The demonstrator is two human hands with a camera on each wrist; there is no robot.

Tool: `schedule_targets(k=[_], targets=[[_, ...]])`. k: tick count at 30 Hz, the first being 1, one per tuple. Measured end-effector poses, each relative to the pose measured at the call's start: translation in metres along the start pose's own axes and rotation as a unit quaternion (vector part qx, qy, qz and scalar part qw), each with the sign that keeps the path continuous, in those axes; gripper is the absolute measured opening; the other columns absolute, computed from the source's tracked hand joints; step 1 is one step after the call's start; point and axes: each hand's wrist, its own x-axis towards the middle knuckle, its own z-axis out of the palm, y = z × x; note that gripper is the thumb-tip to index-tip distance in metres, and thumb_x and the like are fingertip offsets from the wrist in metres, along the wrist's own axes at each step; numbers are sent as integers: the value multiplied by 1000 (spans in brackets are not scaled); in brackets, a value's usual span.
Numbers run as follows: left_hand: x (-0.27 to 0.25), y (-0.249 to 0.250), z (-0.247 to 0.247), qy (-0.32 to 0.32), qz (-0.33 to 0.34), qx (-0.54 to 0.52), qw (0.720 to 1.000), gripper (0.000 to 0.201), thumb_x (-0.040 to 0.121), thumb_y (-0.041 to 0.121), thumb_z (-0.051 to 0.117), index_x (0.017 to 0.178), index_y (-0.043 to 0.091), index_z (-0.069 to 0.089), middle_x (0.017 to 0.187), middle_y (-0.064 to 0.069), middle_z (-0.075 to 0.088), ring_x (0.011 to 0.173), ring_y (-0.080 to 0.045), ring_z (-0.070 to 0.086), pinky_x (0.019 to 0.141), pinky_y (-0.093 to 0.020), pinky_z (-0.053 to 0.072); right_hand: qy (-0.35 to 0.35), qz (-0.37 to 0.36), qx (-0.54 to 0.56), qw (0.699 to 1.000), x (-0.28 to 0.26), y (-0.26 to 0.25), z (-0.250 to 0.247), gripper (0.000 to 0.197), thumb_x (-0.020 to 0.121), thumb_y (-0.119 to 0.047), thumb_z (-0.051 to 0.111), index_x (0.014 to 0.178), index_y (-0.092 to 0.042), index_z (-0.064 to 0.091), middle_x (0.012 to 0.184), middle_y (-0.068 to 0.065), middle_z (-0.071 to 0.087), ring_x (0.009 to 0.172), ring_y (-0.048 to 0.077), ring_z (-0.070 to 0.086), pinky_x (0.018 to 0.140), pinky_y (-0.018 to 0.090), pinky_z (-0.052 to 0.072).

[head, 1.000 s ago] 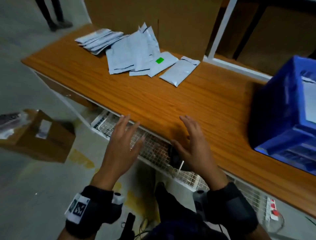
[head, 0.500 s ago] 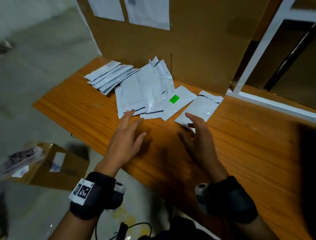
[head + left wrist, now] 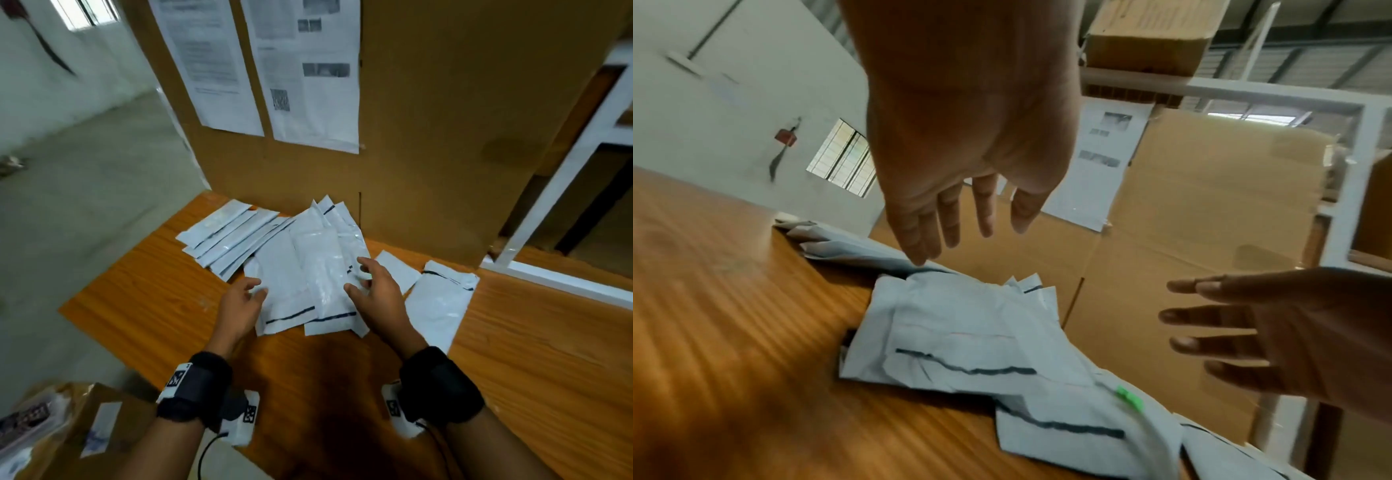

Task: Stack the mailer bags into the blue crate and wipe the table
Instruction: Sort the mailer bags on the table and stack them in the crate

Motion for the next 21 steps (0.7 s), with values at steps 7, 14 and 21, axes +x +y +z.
schedule_targets(k=[7, 14, 21], targets=[[99, -63, 3, -34, -98, -5, 995, 48, 80, 43, 68, 84, -4, 58, 72, -16, 56, 72, -33, 58, 61, -37, 45, 26, 98, -74, 992, 64, -6, 54, 62, 88, -31, 69, 140, -7, 46, 135, 14, 57, 121, 29, 55, 97, 32, 42], [123, -64, 9, -36, -112, -152, 981, 24, 75, 16, 84, 78, -4, 70, 68, -5, 65, 68, -24, 65, 56, -23, 47, 78, 179, -130, 972, 81, -10, 93, 67, 81, -39, 75, 133, -8, 47, 126, 14, 61, 112, 33, 59, 89, 37, 47], [123, -64, 15, 8, -109, -116, 987, 47, 74, 5, 81, 113, -1, 55, 104, -13, 64, 94, -29, 62, 80, -37, 52, 143, 186, -87, 968, 74, -9, 95, 24, 82, -21, 69, 104, -13, 61, 96, 6, 69, 90, 27, 64, 72, 30, 45]])
